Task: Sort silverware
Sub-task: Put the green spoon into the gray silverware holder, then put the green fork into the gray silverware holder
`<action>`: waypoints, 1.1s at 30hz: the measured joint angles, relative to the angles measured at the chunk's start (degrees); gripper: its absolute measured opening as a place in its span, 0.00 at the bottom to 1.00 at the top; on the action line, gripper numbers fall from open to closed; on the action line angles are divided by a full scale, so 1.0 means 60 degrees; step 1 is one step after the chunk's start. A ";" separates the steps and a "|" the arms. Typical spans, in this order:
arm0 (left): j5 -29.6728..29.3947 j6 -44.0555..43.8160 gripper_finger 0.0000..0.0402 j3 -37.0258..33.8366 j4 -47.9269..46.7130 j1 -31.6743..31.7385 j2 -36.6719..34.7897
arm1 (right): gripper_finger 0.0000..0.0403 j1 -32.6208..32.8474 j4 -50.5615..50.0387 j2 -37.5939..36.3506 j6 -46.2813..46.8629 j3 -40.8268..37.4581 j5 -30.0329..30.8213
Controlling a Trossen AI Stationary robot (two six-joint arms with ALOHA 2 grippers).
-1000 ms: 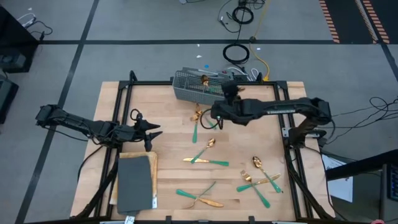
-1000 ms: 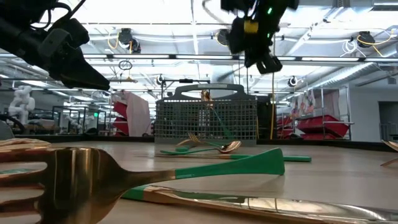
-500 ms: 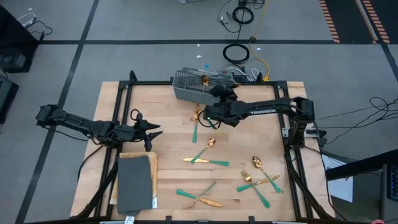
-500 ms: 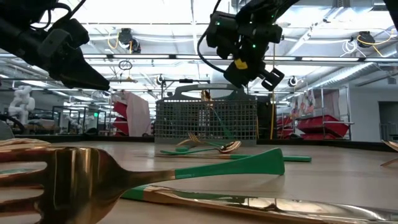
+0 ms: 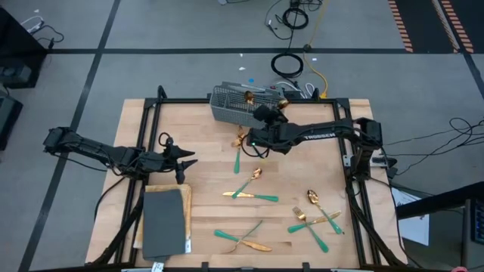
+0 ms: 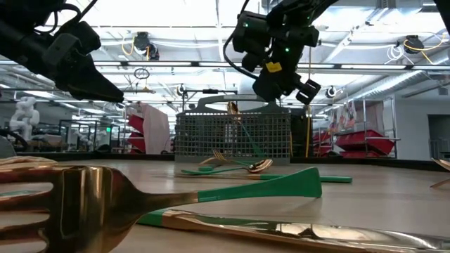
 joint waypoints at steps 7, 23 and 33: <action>0.0000 0.0011 0.39 0.0000 0.0000 0.0000 0.0000 | 0.32 -0.0007 0.0781 0.0000 0.0034 0.0000 -0.0010; 0.0000 0.0000 0.39 0.0000 0.0016 0.0000 0.0000 | 0.40 0.0221 0.1484 -0.1809 0.3688 0.0011 0.1705; 0.0000 0.0007 0.39 0.0000 -0.0004 0.0000 0.0000 | 0.38 0.2073 -0.2983 -0.3873 1.4018 0.0028 -0.4165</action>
